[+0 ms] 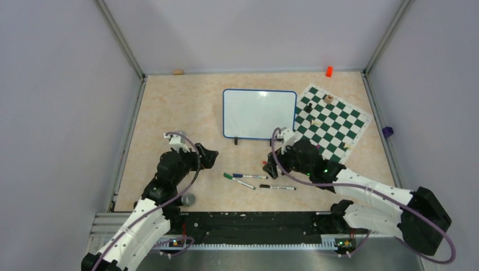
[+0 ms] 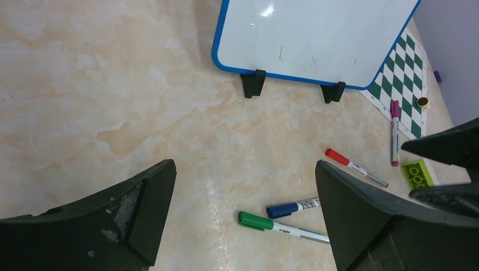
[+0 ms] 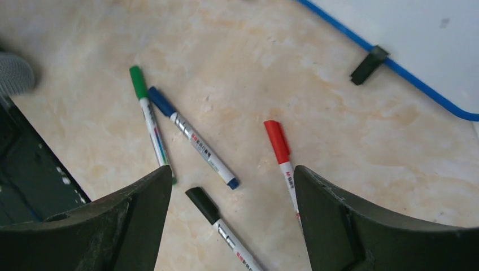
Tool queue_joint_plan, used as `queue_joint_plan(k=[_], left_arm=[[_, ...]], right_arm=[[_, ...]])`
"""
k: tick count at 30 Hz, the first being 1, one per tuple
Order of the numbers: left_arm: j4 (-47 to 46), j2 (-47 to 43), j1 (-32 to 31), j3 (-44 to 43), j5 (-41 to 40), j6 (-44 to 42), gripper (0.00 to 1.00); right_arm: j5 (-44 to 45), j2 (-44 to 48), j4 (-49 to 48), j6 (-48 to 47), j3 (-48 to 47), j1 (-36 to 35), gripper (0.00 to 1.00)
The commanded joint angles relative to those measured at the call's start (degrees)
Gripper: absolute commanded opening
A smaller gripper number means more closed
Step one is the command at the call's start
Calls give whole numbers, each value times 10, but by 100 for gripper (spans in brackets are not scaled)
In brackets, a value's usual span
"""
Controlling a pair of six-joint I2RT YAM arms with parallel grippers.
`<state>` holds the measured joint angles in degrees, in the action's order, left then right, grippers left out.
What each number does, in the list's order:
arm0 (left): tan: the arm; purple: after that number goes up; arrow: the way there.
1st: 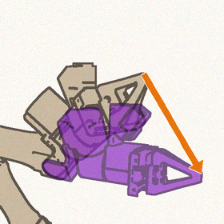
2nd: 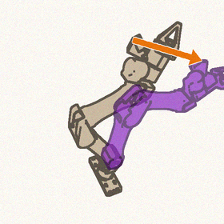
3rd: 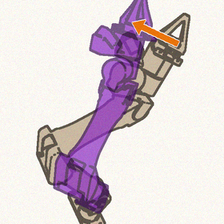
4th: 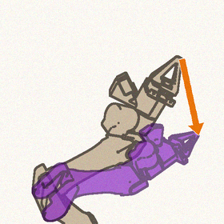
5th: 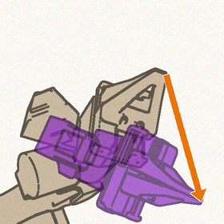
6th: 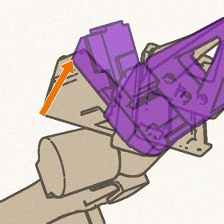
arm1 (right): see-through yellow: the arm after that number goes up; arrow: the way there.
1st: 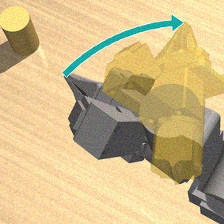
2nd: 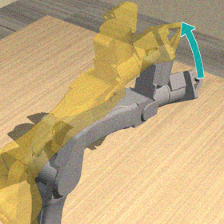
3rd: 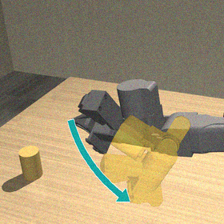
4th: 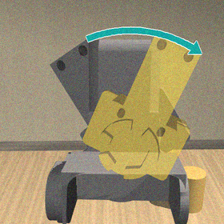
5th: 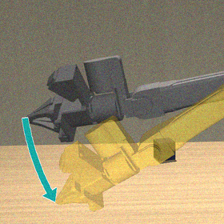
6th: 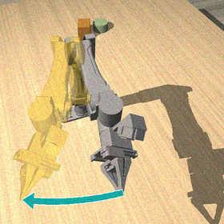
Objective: Write a sentence on the whiteboard
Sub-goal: Pick up the whiteboard marker from the center of the board.
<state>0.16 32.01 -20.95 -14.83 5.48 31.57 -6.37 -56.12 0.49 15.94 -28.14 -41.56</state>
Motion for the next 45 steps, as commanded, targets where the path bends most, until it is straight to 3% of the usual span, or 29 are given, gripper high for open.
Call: queue_joint_plan(k=[1, 6, 29, 33, 36, 40, 45], left_arm=[[-4, -24, -2, 10, -16, -2, 98], [-5, -59, -2, 26, -18, 0, 98], [-18, -70, -2, 35, -2, -3, 96], [-23, -63, -2, 35, 5, -5, 95], [-23, -58, -2, 32, 10, -6, 94], [-28, -57, -2, 28, 25, 9, 91], [-44, -40, -2, 22, 51, 104, 92]], right_arm=[[102, -66, -22, -107, -42, -111, 78], [129, -162, -6, -138, -86, -168, 62], [105, -311, 24, -149, -141, -190, 42], [107, -331, 28, -148, -144, -191, 24], [108, -329, 25, -145, -145, -191, 2], [112, -274, 2, -140, -126, -191, 0], [131, -180, -44, -136, -78, -190, 0]])
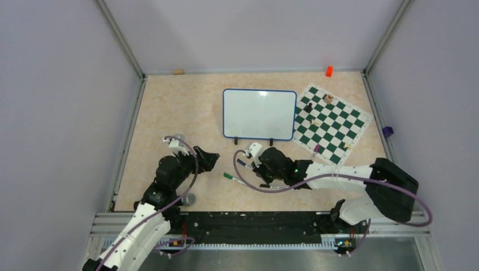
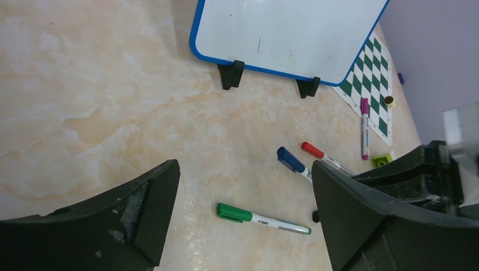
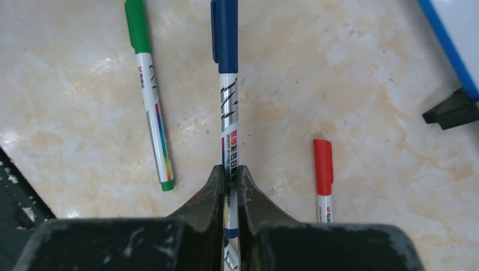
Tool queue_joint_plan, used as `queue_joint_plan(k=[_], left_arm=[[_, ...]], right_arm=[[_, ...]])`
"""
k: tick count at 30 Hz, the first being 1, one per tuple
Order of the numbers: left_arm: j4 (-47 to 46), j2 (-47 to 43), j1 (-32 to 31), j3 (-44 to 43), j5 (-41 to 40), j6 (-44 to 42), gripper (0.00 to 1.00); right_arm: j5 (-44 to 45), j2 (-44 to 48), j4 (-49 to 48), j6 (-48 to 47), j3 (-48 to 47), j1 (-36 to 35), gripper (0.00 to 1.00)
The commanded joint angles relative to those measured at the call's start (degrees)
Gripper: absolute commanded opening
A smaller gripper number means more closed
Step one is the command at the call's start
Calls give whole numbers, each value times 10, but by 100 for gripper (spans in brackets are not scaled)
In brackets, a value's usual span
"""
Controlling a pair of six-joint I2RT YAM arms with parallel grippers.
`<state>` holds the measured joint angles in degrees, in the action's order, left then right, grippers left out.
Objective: Write a sentence on the whiteboard
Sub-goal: Pick up the whiteboard marker from the center of the board.
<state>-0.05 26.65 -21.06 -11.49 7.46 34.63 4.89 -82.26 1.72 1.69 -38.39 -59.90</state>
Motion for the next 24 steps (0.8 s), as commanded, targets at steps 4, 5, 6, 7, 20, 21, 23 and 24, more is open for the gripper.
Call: queue_joint_plan(k=[4, 5, 6, 7, 20, 21, 23, 24], left_arm=[[-39, 41, -1, -20, 37, 95, 92], [-34, 48, -1, -24, 34, 93, 92], [-28, 53, -1, -27, 32, 91, 91], [-22, 58, -1, -33, 32, 91, 91], [-76, 157, -1, -85, 99, 205, 85], [-78, 168, 0, -87, 101, 208, 84], [-86, 189, -1, -90, 112, 214, 81], [-94, 198, -1, -89, 119, 218, 78]], right_arm=[[21, 111, -58, 6, 38, -2, 0], [20, 107, -53, 9, 36, 0, 0], [20, 100, -48, 11, 32, 0, 0], [22, 92, -42, 12, 26, 1, 0], [-34, 80, -73, 50, 9, 2, 0], [-37, 80, -73, 51, 8, 2, 0], [-45, 85, -75, 55, 6, 2, 0], [-46, 88, -77, 55, 6, 2, 0]])
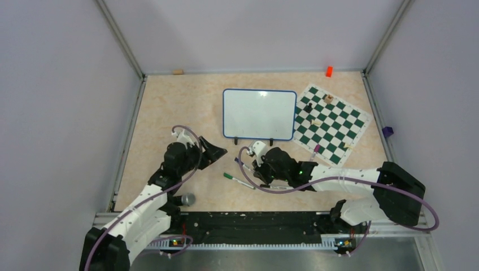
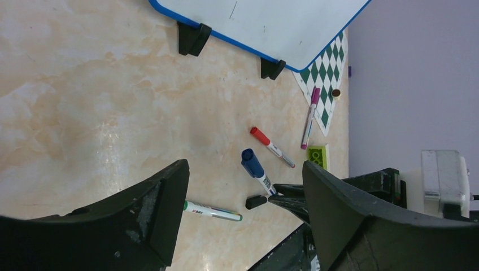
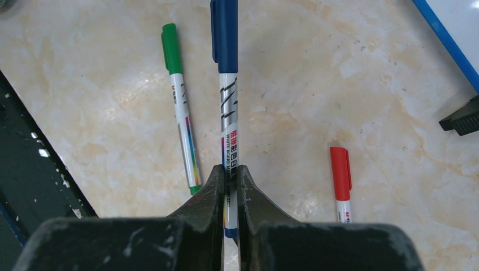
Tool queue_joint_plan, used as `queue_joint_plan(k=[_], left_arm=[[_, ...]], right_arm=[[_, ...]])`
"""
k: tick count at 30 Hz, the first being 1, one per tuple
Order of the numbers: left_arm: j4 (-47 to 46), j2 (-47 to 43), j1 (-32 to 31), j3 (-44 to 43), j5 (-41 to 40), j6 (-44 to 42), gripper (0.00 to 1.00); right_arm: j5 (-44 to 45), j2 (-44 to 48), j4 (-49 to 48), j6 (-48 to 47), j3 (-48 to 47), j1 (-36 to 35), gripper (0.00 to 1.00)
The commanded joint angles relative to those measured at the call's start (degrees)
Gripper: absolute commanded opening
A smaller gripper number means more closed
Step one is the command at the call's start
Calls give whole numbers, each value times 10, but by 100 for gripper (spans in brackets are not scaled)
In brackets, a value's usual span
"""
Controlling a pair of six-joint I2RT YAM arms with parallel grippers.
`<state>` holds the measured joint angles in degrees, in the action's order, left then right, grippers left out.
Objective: Write a sentence on the whiteboard
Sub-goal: Pick up the whiteboard marker from the center of the board, then pass from the right arm to the left
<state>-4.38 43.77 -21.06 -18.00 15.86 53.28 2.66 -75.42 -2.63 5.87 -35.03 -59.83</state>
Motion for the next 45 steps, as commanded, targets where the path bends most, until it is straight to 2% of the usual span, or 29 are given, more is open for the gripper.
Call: queue_joint_plan(k=[1, 4, 10, 17, 25, 31, 37, 39, 41, 42, 44, 45], left_arm=[[-61, 34, -1, -22, 43, 37, 73], [-98, 53, -1, -13, 64, 50, 64], [-120, 71, -3, -6, 79, 63, 64], [-137, 85, -6, -5, 93, 64, 54], [-141, 93, -11, -3, 89, 65, 52], [-152, 90, -16, 1, 97, 65, 42], [-157, 89, -23, 10, 93, 65, 42], [-157, 87, -23, 10, 92, 64, 38], [-158, 85, -25, 11, 94, 61, 29], [-157, 85, -25, 10, 95, 59, 23], [-144, 85, -26, 6, 94, 53, 1], [-137, 85, -25, 4, 91, 52, 0]], right_arm=[[-24, 21, -36, 14, -28, 1, 0], [-39, 19, -33, 14, -38, 1, 0], [-47, 9, -36, 10, -58, 1, 0], [-61, -20, -29, 1, -91, 1, 0], [-61, -34, -27, -2, -108, 1, 0], [-55, -43, -26, -1, -114, 1, 0], [-54, -49, -29, 2, -122, 1, 0], [-53, -50, -27, 1, -125, 1, 0], [-52, -51, -24, 1, -127, 1, 0], [-52, -50, -23, 1, -128, 1, 0], [-51, -50, -21, 1, -129, 1, 0], [-51, -51, -19, 1, -131, 1, 0]])
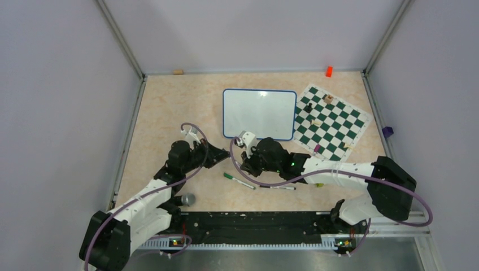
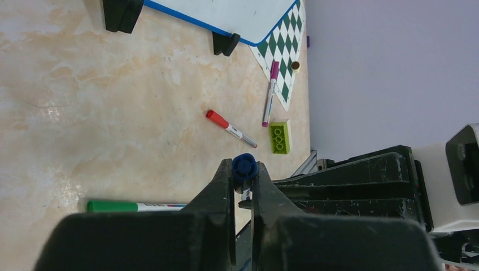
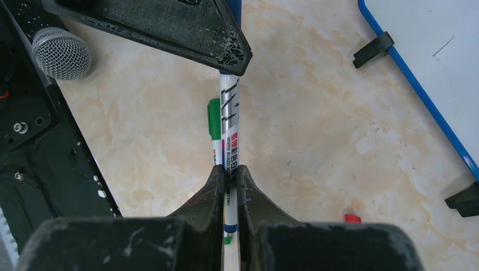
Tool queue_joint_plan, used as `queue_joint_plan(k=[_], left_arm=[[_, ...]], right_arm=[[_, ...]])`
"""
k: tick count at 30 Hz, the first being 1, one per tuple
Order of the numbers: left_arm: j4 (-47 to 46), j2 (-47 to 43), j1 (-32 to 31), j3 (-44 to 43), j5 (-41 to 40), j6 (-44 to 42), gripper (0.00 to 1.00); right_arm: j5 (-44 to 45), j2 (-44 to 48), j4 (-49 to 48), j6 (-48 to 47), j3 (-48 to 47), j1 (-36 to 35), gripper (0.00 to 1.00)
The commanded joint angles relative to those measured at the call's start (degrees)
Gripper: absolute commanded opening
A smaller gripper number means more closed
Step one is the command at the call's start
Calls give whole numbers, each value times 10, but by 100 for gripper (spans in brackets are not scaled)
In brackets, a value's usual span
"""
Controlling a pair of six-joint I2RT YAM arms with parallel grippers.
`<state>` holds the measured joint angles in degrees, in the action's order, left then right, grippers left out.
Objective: Write a sentence on the whiteboard
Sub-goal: Pass from the right arm to the left
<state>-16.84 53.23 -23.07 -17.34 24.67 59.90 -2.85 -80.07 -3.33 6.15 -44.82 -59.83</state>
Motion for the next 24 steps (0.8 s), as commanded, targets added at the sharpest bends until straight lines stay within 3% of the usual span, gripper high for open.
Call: queue_joint_plan(k=[1, 2, 3, 4, 7, 11, 19, 24], left_arm=[[-10, -11, -5, -2, 3, -14, 0], [-10, -12, -6, -1, 3, -13, 0], [-10, -14, -6, -2, 3, -10, 0], [-11, -15, -6, -3, 4, -6, 0], [-25, -19, -5, -6, 0, 26, 0], [-65, -23, -3, -6, -2, 72, 0], [-163, -47, -1, -1, -29, 206, 0], [-173, -55, -2, -13, -38, 236, 0]], right_arm=[[5, -3, -9, -1, -34, 1, 0], [8, -1, -6, 2, -35, 1, 10], [12, 3, -7, 9, -34, 1, 35], [15, 9, -12, 17, -31, 2, 51], [17, 44, -51, 47, -4, 2, 72], [-2, 98, -123, 113, 39, 15, 78], [13, 177, -339, 295, 146, 46, 77], [9, 165, -334, 331, 120, 49, 75]])
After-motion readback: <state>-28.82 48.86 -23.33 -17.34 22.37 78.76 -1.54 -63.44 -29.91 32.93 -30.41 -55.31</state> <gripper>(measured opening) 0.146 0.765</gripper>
